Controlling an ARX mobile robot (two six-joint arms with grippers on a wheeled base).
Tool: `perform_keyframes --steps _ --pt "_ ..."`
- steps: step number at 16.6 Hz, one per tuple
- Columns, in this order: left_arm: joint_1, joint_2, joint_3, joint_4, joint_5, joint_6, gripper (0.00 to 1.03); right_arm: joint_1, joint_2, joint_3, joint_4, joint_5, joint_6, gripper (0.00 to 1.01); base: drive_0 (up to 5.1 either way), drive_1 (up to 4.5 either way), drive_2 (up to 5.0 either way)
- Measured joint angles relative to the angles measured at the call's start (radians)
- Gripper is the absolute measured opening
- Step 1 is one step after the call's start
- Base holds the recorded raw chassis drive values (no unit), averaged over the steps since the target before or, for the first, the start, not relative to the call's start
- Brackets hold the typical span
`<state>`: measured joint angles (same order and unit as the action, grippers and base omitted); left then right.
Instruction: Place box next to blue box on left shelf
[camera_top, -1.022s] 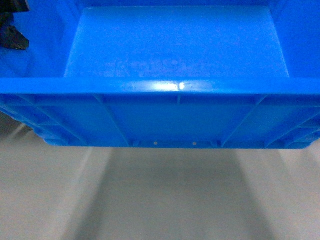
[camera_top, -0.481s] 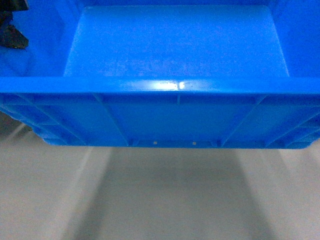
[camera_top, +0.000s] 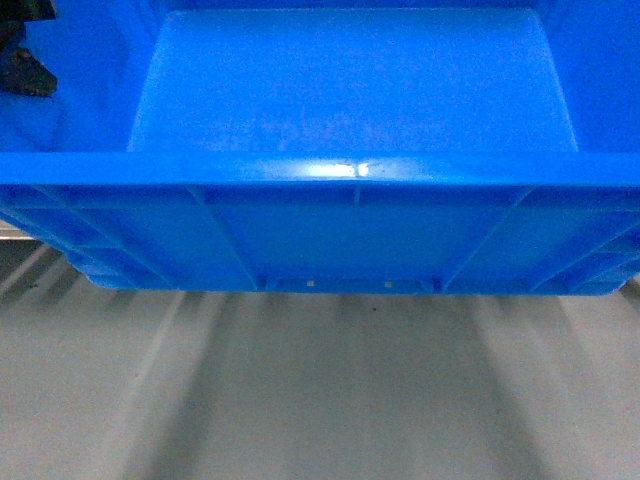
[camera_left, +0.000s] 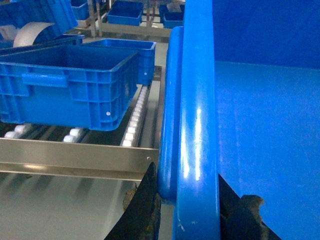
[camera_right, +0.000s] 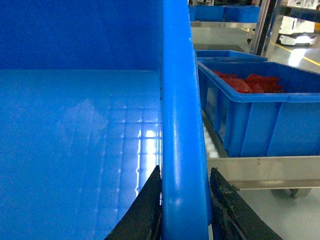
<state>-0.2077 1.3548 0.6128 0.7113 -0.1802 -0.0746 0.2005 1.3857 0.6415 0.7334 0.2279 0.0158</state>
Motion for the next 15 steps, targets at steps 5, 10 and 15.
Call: perform_keyframes --steps 5,10,15 --pt "0.0 0.0 0.0 -0.001 0.0 0.0 0.17 0.0 0.0 0.0 0.0 0.0 -0.002 0.2 -5.0 2.5 2.5" --pt "0.0 0.0 0.0 -0.001 0.0 0.0 0.17 0.0 0.0 0.0 0.0 0.0 -0.001 0.2 -5.0 2.5 2.5" --pt "0.0 0.0 0.0 0.0 0.0 0.0 0.17 0.0 0.0 0.0 -0.002 0.0 -0.001 0.2 -5.0 2.5 2.5"
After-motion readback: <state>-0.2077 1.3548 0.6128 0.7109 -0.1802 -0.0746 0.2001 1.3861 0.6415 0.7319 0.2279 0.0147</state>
